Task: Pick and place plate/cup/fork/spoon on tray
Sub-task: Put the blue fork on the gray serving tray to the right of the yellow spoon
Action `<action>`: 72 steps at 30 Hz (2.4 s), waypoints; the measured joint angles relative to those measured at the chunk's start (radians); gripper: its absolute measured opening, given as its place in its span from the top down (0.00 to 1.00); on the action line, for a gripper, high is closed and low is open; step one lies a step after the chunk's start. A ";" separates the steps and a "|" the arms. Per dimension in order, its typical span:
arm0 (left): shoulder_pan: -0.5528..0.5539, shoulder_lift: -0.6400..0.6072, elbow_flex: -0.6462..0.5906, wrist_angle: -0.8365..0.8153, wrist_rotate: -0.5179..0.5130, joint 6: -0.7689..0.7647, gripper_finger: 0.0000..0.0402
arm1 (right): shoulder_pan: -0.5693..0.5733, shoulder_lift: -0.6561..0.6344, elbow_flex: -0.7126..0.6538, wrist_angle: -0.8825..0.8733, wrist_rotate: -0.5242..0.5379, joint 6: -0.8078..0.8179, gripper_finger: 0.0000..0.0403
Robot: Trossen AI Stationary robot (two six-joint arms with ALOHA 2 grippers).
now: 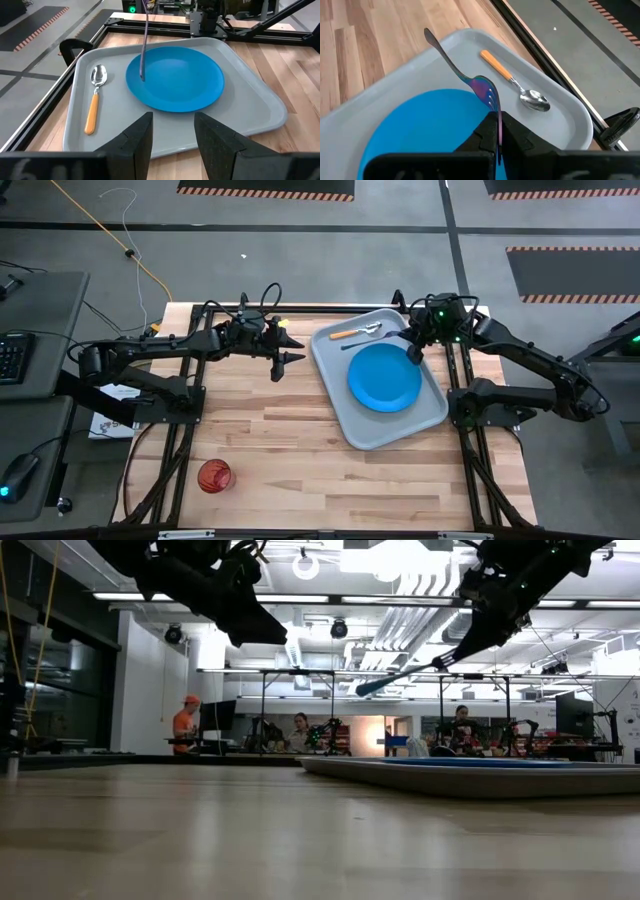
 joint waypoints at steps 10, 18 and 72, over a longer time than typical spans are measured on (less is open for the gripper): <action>0.000 0.000 0.000 0.000 0.000 0.000 0.67 | 0.000 0.000 0.000 -0.019 0.000 -0.006 1.00; 0.000 0.000 0.000 -0.001 0.000 -0.001 0.67 | -0.007 0.000 0.000 -0.044 -0.020 -0.009 1.00; 0.000 0.000 0.002 0.037 0.000 -0.008 0.67 | -0.227 0.493 -0.327 0.768 -0.176 0.115 1.00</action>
